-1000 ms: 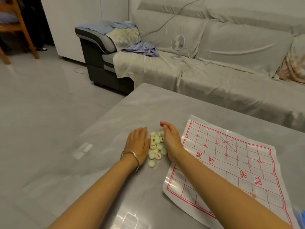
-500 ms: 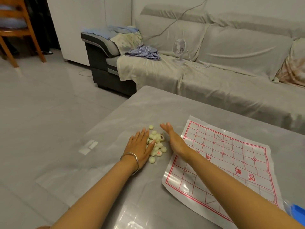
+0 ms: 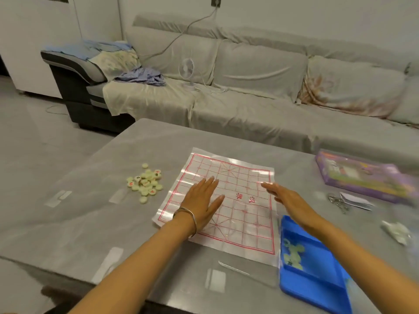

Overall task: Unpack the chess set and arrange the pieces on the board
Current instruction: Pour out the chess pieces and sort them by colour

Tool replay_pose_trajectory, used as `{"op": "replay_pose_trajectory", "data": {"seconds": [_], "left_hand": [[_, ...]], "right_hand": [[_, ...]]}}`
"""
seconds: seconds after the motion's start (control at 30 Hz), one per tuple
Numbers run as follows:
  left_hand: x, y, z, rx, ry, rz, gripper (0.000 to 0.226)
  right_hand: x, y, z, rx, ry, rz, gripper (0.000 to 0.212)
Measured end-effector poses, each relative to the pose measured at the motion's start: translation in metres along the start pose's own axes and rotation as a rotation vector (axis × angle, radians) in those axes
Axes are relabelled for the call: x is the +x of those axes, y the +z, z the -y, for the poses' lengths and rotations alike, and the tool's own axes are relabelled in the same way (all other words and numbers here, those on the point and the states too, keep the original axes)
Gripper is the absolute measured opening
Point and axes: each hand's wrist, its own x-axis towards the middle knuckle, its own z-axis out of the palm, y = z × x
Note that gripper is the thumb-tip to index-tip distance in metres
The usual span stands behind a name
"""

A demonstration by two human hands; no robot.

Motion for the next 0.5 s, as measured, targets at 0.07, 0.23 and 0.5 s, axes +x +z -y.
{"op": "replay_pose_trajectory", "data": {"seconds": [0.07,0.23,0.5], "left_hand": [[0.001,0.020,-0.033,-0.015,0.054,0.042,0.058],[0.000,0.068,-0.099,-0.034,0.256,0.144,0.056],[-0.007,0.104,-0.111,-0.059,0.255,0.267,0.052]], "right_hand": [[-0.027,-0.025,-0.025,0.001,0.015,-0.035,0.042],[-0.080,-0.054,-0.070,-0.036,0.059,-0.080,0.028],[-0.097,-0.022,-0.096,-0.118,0.053,0.024,0.033]]}}
